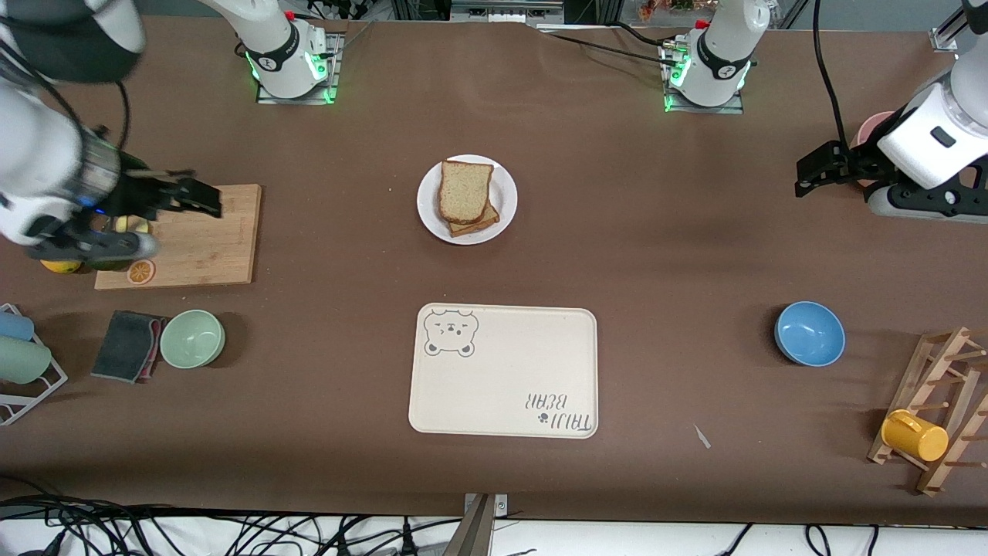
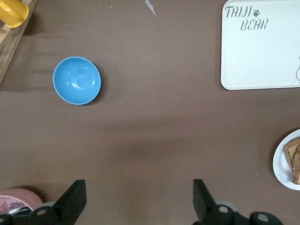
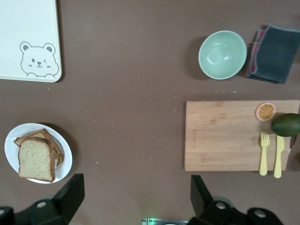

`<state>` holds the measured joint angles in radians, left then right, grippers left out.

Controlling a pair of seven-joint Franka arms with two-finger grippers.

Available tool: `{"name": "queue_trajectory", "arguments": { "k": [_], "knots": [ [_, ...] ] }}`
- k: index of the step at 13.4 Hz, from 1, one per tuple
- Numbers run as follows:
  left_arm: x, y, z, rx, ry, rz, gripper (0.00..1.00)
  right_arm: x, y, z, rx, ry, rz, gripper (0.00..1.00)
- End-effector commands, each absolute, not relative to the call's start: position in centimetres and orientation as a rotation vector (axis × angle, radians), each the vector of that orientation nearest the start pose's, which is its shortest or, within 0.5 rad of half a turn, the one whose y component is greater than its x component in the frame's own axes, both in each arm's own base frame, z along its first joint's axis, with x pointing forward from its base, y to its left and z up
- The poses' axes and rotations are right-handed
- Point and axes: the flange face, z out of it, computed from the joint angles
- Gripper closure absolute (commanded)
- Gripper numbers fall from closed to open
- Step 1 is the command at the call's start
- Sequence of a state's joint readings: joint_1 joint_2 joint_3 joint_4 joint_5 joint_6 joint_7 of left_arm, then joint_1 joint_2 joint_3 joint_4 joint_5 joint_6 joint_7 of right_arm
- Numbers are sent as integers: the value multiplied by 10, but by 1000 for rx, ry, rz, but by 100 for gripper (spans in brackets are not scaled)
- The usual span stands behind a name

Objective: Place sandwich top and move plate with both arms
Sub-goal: 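Reach the left gripper toward the rim of the white plate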

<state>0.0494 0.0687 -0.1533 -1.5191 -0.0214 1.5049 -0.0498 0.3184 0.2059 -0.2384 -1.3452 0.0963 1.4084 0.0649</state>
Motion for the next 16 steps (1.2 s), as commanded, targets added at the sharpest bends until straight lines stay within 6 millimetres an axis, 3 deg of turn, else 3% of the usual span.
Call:
{"name": "queue_trajectory", "arguments": {
  "k": [1, 3, 6, 8, 16],
  "knots": [
    [559, -59, 587, -3160, 88, 99, 0, 561, 59, 621, -3067, -142, 202, 0],
    [551, -65, 568, -3159, 94, 54, 0, 546, 29, 604, -3057, -95, 245, 0],
    [550, -69, 538, -3197, 83, 72, 0, 532, 14, 599, -3106, -68, 110, 0],
    [552, -69, 517, -3201, 76, 55, 0, 521, 19, 597, -3134, -90, 34, 0],
    [564, -97, 437, -3198, 176, 231, 0, 538, 22, 600, -3166, -115, 5, 0]
  ]
}}
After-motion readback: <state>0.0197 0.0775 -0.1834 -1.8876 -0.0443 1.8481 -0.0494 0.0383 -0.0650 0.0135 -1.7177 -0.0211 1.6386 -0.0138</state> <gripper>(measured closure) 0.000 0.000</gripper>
